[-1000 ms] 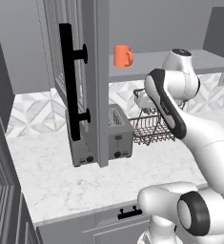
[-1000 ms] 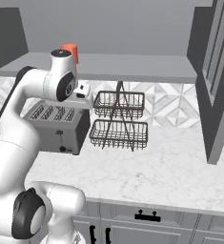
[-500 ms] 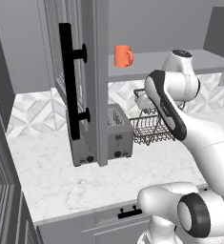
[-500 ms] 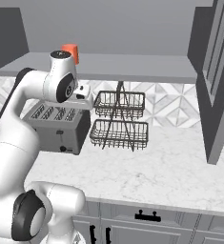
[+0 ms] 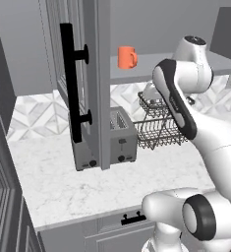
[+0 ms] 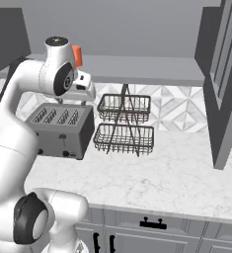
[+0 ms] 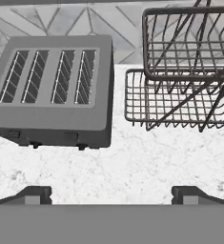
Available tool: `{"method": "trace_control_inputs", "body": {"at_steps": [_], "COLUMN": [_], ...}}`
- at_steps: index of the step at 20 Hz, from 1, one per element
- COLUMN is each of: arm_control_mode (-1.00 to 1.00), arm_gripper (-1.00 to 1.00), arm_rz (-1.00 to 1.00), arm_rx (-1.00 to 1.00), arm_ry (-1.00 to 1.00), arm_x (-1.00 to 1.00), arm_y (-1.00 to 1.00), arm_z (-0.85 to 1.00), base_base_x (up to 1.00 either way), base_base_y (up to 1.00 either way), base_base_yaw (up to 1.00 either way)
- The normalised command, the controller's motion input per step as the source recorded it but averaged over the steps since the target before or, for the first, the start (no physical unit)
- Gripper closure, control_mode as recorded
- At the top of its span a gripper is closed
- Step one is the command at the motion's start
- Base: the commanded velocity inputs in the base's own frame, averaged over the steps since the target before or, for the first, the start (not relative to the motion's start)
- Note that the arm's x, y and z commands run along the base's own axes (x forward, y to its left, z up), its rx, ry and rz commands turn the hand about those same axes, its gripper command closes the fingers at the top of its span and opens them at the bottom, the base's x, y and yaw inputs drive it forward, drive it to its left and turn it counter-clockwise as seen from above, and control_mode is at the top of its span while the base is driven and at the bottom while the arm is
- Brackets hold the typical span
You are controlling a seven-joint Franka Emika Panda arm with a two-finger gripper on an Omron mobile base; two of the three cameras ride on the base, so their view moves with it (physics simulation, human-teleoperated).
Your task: Gather all objects into one cabinet and sort the glasses and bowls to opposite sides.
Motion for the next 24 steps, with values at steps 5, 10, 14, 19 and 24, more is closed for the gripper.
{"method": "trace_control_inputs", "body": {"at_steps": [5, 10, 14, 19, 24], "arm_control_mode": [-1.00, -1.00, -1.00, -1.00, -1.00], "arm_gripper": [-1.00, -1.00, -1.00, -1.00, -1.00], "arm_rz": [0.00, 0.02, 0.06, 0.06, 0.05], "arm_rx": [0.00, 0.01, 0.01, 0.03, 0.01], "arm_ry": [-0.19, -0.19, -0.20, -0.21, -0.24], "arm_x": [0.05, 0.30, 0.44, 0.55, 0.36], "arm_y": [0.08, 0.24, 0.32, 0.25, 0.06], "arm_z": [0.68, 0.48, 0.32, 0.17, 0.02], "base_base_x": [0.00, 0.00, 0.00, 0.00, 0.00], "base_base_y": [0.00, 0.00, 0.00, 0.00, 0.00], "base_base_yaw": [0.00, 0.00, 0.00, 0.00, 0.00]}}
